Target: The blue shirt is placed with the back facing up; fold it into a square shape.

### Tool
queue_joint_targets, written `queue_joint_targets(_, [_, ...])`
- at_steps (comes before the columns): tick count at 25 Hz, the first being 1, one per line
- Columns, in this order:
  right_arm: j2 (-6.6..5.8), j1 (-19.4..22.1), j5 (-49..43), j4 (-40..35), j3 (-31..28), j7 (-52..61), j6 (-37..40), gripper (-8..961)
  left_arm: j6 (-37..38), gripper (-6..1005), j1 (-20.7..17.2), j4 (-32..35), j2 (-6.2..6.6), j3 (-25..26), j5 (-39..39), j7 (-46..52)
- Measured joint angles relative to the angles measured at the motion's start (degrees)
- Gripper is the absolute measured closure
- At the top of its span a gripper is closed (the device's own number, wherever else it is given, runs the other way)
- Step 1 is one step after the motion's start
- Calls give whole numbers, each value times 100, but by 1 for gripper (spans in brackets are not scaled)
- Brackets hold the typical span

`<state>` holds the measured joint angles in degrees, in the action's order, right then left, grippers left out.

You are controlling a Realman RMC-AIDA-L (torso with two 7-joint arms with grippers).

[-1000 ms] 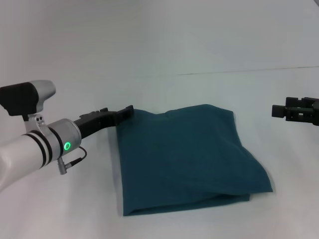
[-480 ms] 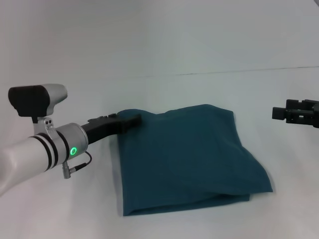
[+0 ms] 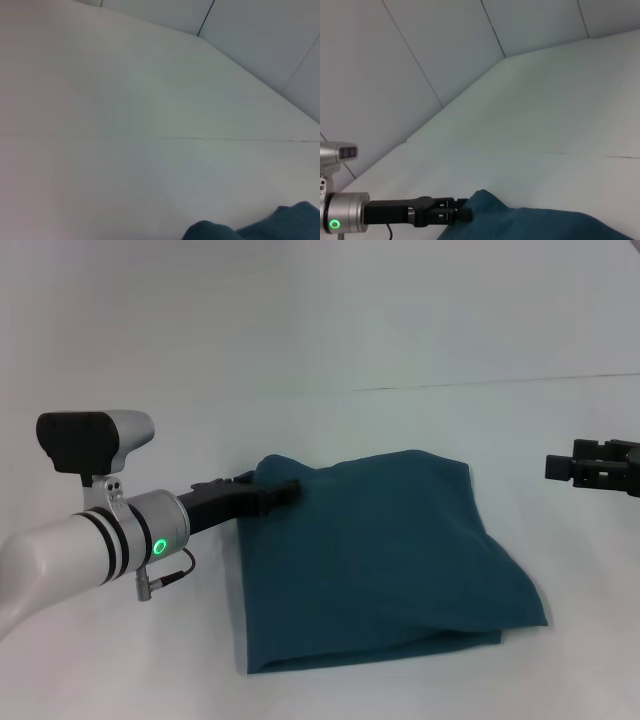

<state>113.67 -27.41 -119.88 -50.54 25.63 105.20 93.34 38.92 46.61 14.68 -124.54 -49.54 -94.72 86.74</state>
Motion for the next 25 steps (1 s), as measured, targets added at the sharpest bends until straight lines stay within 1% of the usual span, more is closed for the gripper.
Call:
queue_joint_targets(4, [10,-13,0,4,2,0,0,48,-11,213,-4,36,0,6,35,1])
queue_joint_targets(15, [23,-34,0,4,13,-10,-4,53,-124,439,-6,45,0,5,43,1])
queue_joint_targets(20, [23,-36,0,5,9,-10,-7,53,-137,644,-1,51,0,5,42,1])
queue_joint_targets(25, [28,-36,0,1,9,-30,-15,53,-140,880,8,53,0,5,42,1])
